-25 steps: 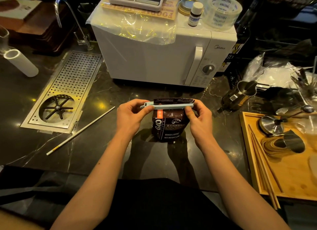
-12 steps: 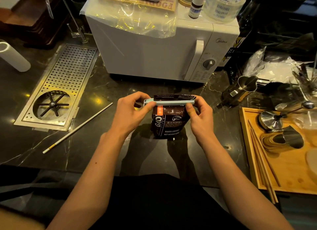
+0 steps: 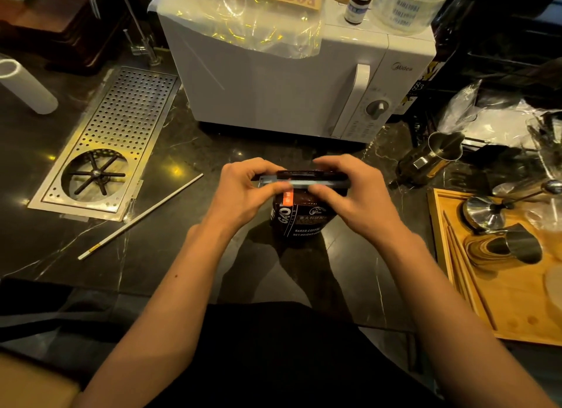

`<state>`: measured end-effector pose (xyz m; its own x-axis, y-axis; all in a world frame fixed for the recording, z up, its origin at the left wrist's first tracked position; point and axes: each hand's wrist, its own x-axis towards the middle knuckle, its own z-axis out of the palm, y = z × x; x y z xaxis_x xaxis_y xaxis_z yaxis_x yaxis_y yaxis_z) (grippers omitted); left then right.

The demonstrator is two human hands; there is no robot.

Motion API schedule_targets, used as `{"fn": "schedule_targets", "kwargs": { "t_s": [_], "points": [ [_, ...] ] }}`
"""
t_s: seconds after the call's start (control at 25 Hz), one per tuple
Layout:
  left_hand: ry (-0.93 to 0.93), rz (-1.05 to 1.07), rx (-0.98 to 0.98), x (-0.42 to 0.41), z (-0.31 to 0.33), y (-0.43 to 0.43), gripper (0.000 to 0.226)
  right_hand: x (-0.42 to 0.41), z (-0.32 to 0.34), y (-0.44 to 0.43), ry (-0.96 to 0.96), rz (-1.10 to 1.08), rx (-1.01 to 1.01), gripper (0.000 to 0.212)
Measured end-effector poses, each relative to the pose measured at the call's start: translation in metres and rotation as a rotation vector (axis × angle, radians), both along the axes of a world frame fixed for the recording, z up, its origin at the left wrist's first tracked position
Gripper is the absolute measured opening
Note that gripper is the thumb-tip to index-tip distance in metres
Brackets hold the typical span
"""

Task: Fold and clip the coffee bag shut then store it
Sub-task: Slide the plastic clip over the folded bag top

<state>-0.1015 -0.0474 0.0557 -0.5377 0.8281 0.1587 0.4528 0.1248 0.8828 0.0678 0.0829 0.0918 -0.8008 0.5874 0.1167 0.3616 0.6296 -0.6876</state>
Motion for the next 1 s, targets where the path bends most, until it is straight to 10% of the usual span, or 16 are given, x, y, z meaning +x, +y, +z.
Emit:
{"fn": "schedule_targets", "kwargs": {
  "t_s": [0.28,1.0],
  "points": [
    [0.002,0.041,-0.006,-0.003,-0.002,-0.008,0.029,-0.051,0.044,0.012,-0.508,0.398,0.305,0.025],
    [0.032,0.086,0.01,-0.006,-0.009,-0.014,0.024,-0.049,0.035,0.015,-0.455,0.415,0.293,0.03]
  ]
}}
